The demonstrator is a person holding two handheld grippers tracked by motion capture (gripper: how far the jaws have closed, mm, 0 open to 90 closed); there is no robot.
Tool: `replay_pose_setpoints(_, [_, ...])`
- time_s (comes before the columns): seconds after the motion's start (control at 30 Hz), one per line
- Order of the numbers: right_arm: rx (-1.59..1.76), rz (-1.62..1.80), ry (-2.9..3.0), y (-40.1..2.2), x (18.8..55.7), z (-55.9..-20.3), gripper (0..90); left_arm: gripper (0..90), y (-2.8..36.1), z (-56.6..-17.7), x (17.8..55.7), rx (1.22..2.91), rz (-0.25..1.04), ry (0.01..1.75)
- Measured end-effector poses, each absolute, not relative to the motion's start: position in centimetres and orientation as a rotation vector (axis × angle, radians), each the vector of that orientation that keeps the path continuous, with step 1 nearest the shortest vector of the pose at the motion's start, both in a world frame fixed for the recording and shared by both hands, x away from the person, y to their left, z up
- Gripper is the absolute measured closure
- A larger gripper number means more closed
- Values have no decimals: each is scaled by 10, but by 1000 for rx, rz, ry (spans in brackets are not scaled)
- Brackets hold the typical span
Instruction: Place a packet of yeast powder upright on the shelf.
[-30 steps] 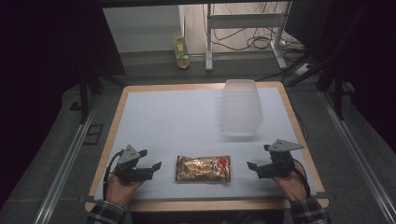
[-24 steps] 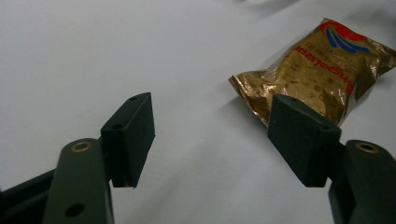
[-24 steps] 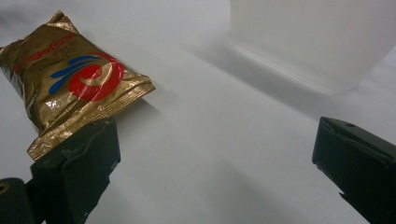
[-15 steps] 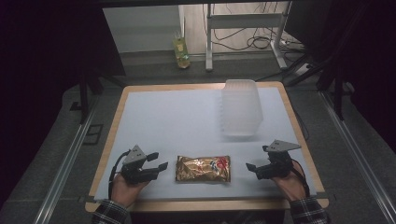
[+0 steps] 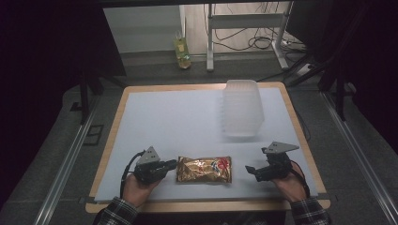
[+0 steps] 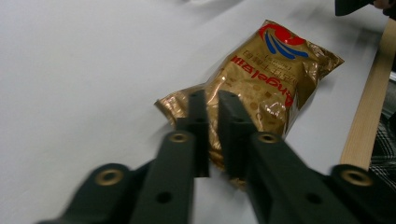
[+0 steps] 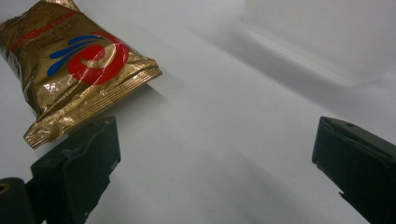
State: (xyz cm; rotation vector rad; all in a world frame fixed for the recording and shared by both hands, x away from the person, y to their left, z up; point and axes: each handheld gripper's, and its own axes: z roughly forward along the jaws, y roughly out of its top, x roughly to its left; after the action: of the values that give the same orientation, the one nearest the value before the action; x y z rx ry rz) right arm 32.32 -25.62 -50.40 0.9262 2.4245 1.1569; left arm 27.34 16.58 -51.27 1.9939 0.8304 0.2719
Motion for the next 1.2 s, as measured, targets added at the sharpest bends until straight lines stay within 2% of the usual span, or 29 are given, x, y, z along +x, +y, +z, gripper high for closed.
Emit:
replay_pose_setpoints(0.5, [928, 1123, 2424, -250, 322, -505, 12, 897, 134, -530, 287, 2065, 208, 784])
replay_pose_setpoints(0.63, [929, 1124, 2424, -249, 321, -504, 12, 899, 140, -537, 290, 2054, 174, 813])
replay_pose_setpoints(0.83, [923, 1124, 2446, -247, 320, -501, 13, 900, 144, -539, 290, 2062, 173, 818])
replay_pose_setpoints(1.2, [882, 1158, 2523, -242, 314, -496, 6, 900, 147, -540, 278, 2094, 255, 835])
